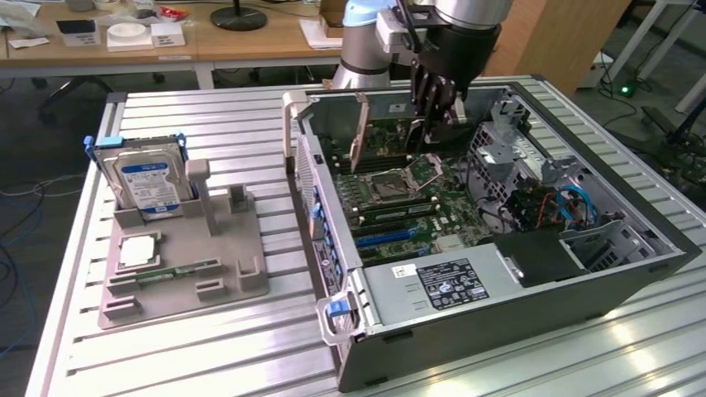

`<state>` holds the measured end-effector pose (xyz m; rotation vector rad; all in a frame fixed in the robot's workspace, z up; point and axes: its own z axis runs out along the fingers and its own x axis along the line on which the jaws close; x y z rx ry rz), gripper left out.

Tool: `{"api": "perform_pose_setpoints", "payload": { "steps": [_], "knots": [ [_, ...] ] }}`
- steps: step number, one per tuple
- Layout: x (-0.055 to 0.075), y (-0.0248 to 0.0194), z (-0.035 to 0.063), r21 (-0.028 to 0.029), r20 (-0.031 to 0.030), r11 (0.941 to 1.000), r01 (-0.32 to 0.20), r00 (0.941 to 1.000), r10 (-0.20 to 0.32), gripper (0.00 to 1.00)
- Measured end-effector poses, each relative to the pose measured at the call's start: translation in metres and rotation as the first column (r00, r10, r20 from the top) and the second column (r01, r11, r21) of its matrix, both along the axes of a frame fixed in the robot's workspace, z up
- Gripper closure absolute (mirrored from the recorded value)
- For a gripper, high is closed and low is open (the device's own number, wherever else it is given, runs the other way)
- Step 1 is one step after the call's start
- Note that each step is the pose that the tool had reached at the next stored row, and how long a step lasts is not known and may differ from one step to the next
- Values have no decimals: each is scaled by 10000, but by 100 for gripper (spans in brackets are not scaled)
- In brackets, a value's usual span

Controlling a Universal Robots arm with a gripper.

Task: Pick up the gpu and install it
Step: 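Insert the gpu into the slot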

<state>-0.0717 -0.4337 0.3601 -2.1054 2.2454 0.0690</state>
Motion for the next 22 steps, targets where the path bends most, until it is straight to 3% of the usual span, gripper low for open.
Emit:
{"api": "perform_pose_setpoints", "payload": {
  "steps": [17,22],
  "knots": [
    [-5,-24,-249,-15,-66,9999,-119,9999,119,72],
    [-6,-26,-278,-18,-70,9999,-135,9999,135,72]
  ]
}}
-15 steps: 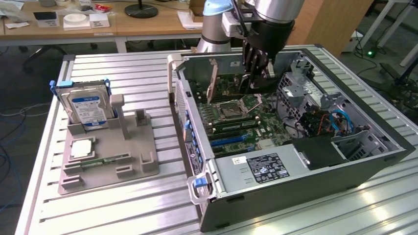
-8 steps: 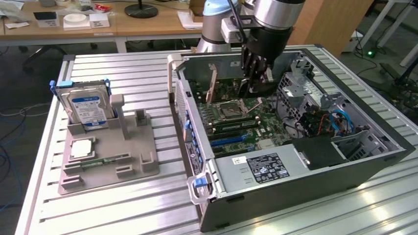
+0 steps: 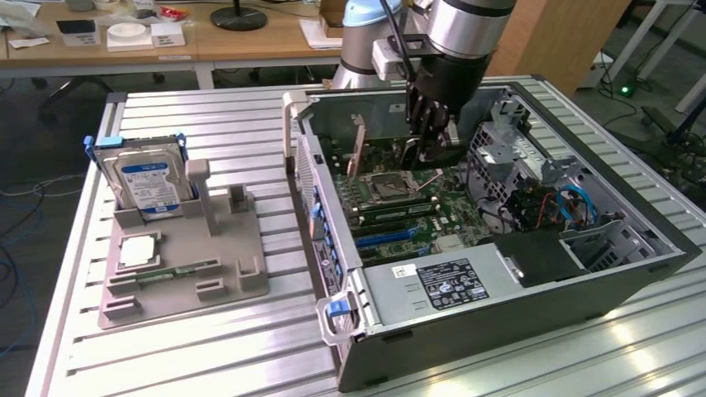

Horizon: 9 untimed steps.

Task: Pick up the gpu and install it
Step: 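Insert the gpu into the slot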

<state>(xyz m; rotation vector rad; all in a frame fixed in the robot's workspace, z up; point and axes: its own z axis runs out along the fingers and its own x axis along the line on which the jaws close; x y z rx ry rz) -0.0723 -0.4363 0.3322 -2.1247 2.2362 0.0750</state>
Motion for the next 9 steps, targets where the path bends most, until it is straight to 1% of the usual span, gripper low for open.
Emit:
{"api": "perform_pose_setpoints", "payload": {
  "steps": [4,9],
  "knots": [
    [0,-8,-12,4,2,10000,-5,10000,5,72],
    [-13,-51,-22,3,2,10000,-4,10000,4,72]
  ]
}}
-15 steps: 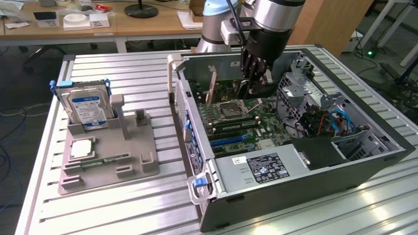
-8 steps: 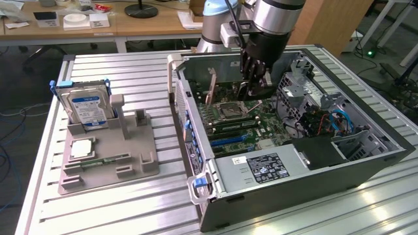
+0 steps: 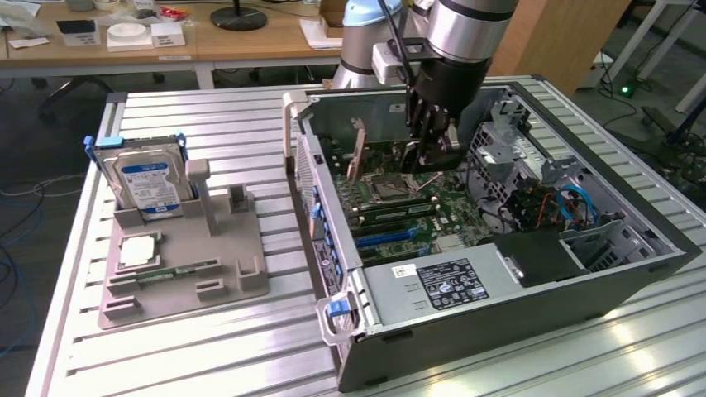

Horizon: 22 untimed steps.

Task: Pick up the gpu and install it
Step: 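Insert the gpu into the slot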

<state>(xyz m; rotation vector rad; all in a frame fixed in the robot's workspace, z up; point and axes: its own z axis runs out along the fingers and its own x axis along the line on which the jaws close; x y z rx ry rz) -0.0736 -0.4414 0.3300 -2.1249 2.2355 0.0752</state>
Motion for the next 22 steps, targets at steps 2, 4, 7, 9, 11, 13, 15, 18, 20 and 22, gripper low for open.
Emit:
{"api": "perform_pose_setpoints", "payload": {
  "steps": [2,4,7,9,11,13,15,18,20,22],
  "knots": [
    [-2,-21,-1,0,0,10000,2,10000,-2,72],
    [-12,-41,-9,0,1,10000,5,10000,-5,72],
    [-52,-42,-41,-1,-5,10000,7,10000,-7,72],
    [-55,-42,-62,-3,-21,10000,6,10000,-6,72],
    [-56,-42,-88,-2,-27,10000,6,10000,-6,72],
    [-56,-42,-106,-2,-28,10000,6,10000,-6,72],
    [-56,-42,-131,-2,-32,10000,6,10000,-6,72],
    [-55,-55,-147,-5,-36,10000,4,10000,-4,72],
    [-58,-61,-154,-3,-35,10000,6,10000,-6,72],
    [-63,-65,-165,-3,-34,10000,6,10000,-6,72]
  ]
}}
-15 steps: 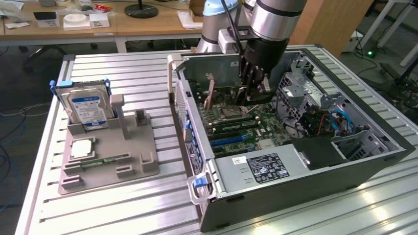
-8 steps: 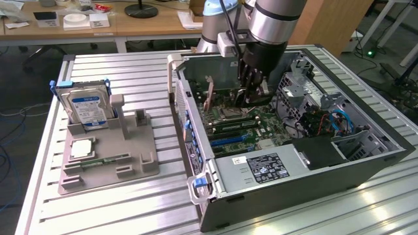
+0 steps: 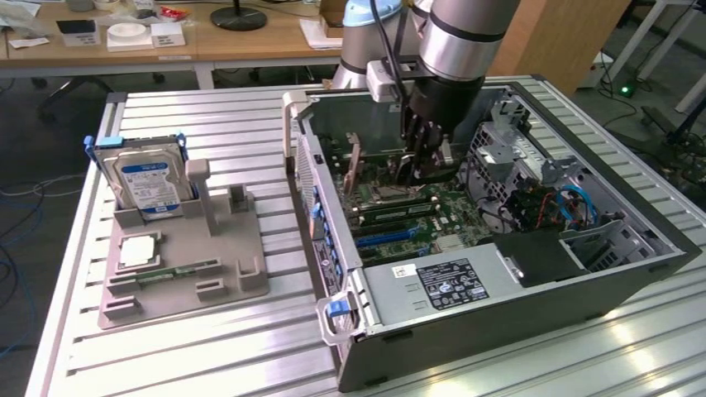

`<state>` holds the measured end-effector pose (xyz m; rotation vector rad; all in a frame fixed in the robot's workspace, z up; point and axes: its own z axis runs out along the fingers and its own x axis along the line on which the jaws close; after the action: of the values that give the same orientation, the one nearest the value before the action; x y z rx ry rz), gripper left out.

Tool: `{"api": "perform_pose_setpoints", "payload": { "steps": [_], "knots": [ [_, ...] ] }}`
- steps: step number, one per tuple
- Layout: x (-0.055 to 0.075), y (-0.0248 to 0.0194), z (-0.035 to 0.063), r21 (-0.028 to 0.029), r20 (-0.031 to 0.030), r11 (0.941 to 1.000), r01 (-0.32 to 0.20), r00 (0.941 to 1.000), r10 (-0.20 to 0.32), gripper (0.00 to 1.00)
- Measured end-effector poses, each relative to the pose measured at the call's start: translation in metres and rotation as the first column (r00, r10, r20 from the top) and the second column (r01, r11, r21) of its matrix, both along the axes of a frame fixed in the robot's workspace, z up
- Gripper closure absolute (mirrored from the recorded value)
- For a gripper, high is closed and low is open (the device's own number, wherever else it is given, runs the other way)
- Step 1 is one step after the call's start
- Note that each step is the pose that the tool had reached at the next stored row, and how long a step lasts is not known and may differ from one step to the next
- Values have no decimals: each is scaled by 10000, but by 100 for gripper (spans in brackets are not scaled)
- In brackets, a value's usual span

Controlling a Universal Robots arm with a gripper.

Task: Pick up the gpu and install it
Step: 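Insert the gpu into the slot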

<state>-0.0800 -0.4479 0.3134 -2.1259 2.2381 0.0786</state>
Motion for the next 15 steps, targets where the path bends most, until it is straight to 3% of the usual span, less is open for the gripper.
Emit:
{"api": "perform_pose_setpoints", "payload": {
  "steps": [7,15],
  "knots": [
    [-24,-7,-83,0,-1,10000,0,10000,0,72],
    [-24,-112,-171,0,-3,10000,0,10000,0,72]
  ]
}}
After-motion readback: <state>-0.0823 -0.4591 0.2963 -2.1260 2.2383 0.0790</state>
